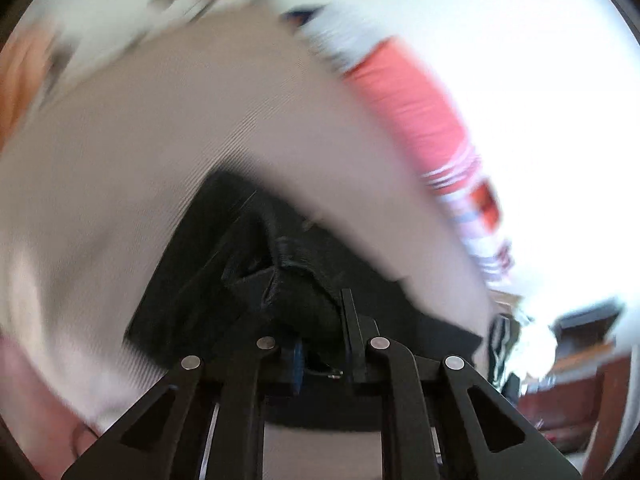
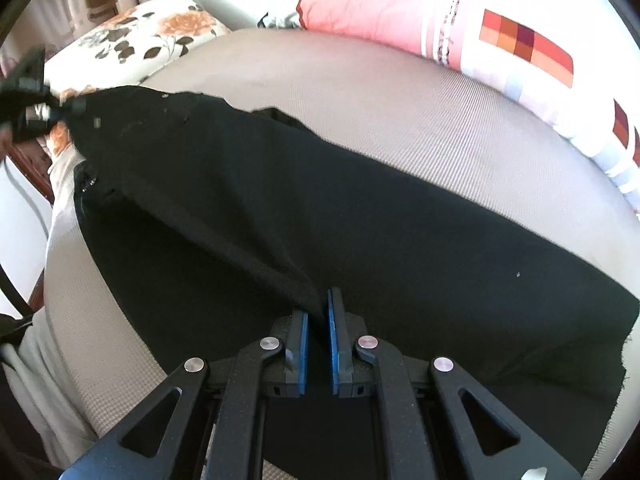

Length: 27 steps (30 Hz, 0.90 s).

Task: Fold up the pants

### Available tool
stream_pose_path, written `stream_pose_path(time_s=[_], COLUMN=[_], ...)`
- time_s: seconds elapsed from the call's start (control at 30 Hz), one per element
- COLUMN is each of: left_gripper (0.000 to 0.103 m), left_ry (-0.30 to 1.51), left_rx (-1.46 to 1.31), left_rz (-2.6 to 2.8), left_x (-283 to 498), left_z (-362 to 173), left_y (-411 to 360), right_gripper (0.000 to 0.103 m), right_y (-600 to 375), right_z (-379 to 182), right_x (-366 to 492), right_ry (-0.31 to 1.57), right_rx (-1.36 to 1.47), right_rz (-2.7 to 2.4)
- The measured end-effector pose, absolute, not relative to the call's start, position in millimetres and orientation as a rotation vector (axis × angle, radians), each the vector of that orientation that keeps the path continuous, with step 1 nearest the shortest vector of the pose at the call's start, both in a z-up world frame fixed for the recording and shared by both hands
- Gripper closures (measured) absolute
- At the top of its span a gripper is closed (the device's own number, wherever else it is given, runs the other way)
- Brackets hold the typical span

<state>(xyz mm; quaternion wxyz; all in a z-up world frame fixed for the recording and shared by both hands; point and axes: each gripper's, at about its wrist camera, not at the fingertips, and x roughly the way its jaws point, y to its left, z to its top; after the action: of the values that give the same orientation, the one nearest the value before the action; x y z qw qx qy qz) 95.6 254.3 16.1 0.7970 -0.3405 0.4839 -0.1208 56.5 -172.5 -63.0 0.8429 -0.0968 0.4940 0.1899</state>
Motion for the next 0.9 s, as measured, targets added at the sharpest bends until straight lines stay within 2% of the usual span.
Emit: stream_pose_path(time_s=[0.13,0.4,0.53,0.83,0.87,0.9], left_gripper=[0.088,0.086,0.086,0.081,0.077,0.064], left_ry=[1.013,1.357,1.323,1.297,1.287,1.277], left_rx=[-0.550,-0.431,-0.455,-0.262,-0.256,-0.237], left_rz=[-0.348,-0.298,-0.297,-0.287,-0.279,-0.264], left_x=[111.0,82.4,69.8,75.7,74.2,72.6], left_z=[38.3,-74.8,-77.0,-73.7,-70.5,-67.0], left_y=[247.7,267.2,272.5,246.1,245.0,243.9], right_gripper=[0.096,0.096,0.095,0.094,0.094,0.094], right_y=[-172.1,-154.6,-151.4,-150.2,-151.3,-154.3], right_z=[-53.2,-84.1,-82.2,-91.3,-91.1,-91.7], right_x=[46.5,27.0,22.3,20.9,21.1,20.8], right_ry=[1.020,1.122,1.138,1.157,1.156,1.154], right_rx=[-0.183,-0.209,-0.213,-0.178,-0.169,-0.168], right_rz=[0.400,0.469,0.477,0.469,0.466,0.465])
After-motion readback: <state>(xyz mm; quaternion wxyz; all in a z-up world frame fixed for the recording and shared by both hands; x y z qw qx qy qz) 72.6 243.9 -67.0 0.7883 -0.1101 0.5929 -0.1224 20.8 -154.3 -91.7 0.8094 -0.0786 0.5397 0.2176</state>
